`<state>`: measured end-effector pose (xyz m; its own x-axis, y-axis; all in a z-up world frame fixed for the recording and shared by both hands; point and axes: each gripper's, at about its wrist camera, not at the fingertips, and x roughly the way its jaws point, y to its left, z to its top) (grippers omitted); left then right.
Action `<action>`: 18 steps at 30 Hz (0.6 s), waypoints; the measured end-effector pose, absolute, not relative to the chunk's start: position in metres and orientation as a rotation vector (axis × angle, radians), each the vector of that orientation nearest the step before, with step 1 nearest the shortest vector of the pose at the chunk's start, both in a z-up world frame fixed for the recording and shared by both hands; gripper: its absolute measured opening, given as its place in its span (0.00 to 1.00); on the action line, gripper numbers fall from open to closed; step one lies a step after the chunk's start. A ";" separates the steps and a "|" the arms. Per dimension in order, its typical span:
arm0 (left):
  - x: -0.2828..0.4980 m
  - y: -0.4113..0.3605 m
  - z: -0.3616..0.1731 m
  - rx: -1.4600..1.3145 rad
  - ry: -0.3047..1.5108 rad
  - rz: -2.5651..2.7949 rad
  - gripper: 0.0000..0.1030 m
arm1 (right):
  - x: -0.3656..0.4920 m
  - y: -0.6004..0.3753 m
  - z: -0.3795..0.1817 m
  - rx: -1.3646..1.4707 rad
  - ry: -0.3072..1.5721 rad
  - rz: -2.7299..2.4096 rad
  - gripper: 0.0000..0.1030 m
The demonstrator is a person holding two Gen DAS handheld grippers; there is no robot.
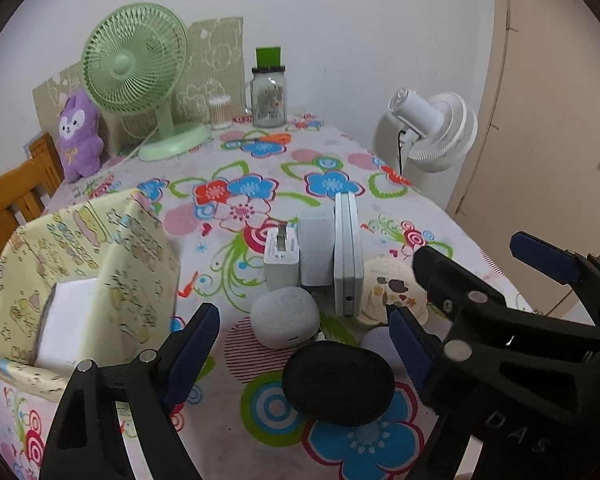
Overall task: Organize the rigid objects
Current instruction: 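Grasp the white round case with the left tool while the right tool grasps the white remote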
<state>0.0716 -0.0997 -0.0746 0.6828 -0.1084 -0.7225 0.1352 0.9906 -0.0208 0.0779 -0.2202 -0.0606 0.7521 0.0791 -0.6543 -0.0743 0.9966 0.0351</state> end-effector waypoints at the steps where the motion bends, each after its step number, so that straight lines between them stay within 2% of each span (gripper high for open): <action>1: 0.073 -0.100 -0.077 0.034 0.814 -0.135 0.86 | 0.080 -0.219 -0.063 0.006 0.720 0.089 0.87; 8: 0.087 -0.097 -0.093 0.033 0.865 -0.105 0.80 | 0.094 -0.205 -0.075 -0.009 0.750 0.135 0.87; 18: 0.099 -0.087 -0.108 0.040 0.901 -0.058 0.79 | 0.113 -0.191 -0.094 -0.021 0.812 0.152 0.85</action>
